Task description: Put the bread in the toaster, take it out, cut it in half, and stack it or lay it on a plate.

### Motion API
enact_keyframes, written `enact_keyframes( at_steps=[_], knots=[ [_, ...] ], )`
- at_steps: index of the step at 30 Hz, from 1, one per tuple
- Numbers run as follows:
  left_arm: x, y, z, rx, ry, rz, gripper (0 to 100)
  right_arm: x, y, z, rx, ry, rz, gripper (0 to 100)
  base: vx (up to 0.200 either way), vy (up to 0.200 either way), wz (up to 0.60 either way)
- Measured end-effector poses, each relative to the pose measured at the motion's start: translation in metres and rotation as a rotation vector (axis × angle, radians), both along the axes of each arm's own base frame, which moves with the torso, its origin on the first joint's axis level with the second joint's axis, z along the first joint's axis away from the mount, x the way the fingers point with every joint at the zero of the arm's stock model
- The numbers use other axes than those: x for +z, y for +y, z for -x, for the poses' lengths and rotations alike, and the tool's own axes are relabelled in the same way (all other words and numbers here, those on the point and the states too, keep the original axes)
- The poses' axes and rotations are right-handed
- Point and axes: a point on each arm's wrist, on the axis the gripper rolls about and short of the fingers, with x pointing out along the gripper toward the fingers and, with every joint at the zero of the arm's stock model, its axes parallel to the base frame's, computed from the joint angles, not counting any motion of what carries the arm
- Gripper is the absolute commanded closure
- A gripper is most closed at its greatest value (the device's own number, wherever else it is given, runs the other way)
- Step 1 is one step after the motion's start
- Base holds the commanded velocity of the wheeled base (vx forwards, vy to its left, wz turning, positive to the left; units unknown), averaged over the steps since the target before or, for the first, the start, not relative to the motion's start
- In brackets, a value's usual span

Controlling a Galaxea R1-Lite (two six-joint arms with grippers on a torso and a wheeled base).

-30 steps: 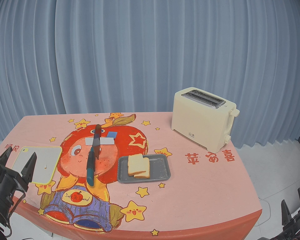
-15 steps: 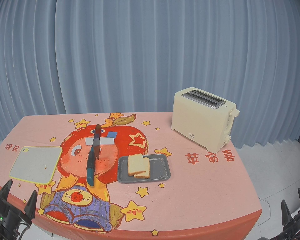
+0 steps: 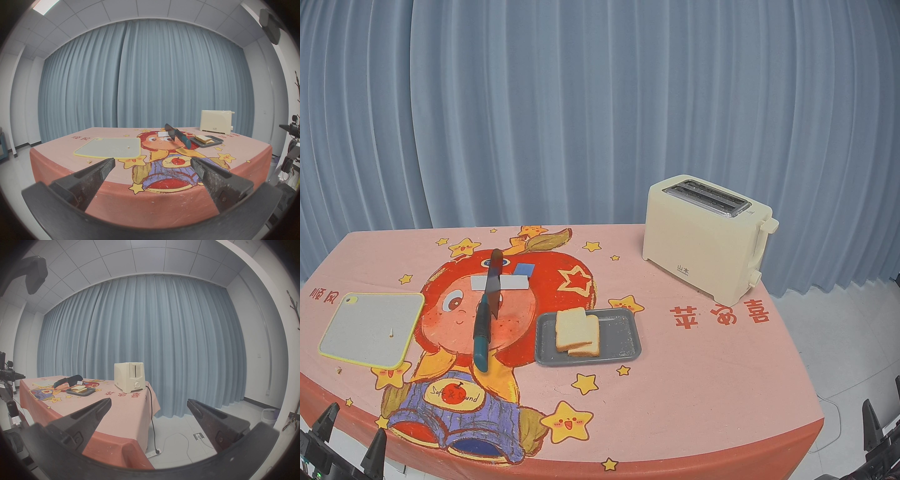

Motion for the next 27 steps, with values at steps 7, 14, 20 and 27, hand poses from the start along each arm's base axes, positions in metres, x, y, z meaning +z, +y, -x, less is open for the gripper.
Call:
enact_keyframes(
  at_steps=[7,14,20,27],
  knots=[
    [-0.0008,0.0,0.0018,0.001,-0.017,-0.003,0,0.0,0.0,0.0,0.0,0.0,0.0,0,0.0,0.0,0.0],
    [-0.0015,-0.0011,0.0051,0.062,-0.055,-0.007,0,0.0,0.0,0.0,0.0,0.0,0.0,0,0.0,0.0,0.0],
    [-0.0022,-0.0013,0.0071,0.057,-0.079,-0.004,0,0.0,0.0,0.0,0.0,0.0,0.0,0,0.0,0.0,0.0],
    [-0.0025,-0.0014,0.0078,0.057,-0.086,-0.004,0,0.0,0.0,0.0,0.0,0.0,0.0,0,0.0,0.0,0.0]
  ],
)
